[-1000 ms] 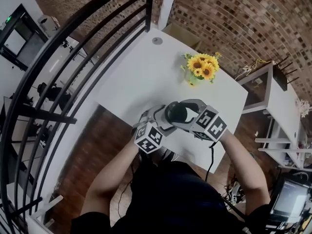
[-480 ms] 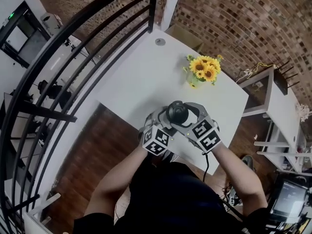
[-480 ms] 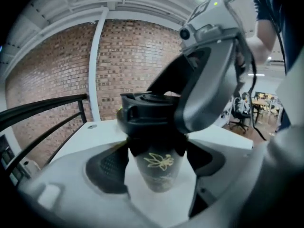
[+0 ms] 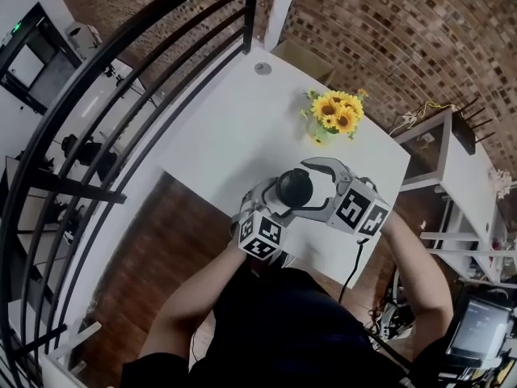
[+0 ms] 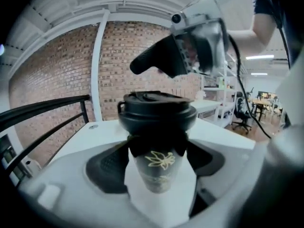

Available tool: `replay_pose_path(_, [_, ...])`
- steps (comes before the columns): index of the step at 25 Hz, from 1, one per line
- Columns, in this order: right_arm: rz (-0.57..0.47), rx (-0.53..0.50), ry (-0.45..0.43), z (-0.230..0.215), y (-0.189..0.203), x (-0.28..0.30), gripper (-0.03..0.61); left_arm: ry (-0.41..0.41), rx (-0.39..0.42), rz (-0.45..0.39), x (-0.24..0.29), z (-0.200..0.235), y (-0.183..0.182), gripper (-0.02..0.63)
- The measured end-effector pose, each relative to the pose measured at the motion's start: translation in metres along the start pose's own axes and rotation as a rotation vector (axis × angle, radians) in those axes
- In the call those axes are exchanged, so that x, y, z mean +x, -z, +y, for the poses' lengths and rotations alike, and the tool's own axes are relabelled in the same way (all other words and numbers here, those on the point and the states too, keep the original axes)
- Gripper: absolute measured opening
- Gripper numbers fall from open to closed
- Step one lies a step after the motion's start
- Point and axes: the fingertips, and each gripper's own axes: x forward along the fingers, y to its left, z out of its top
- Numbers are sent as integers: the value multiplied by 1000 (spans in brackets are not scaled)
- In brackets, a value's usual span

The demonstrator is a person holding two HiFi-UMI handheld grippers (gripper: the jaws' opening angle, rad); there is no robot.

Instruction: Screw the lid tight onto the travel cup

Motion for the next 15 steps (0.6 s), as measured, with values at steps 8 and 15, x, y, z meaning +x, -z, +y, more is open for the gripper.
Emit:
replay_pose_path(8, [1,122,-153,4,30,28,420,61,25,4,-1,-5,-2,377])
replay_pose_path(15, [-185,696,517,-14,41,22,420,13,0,-3,-5,-1,0,376])
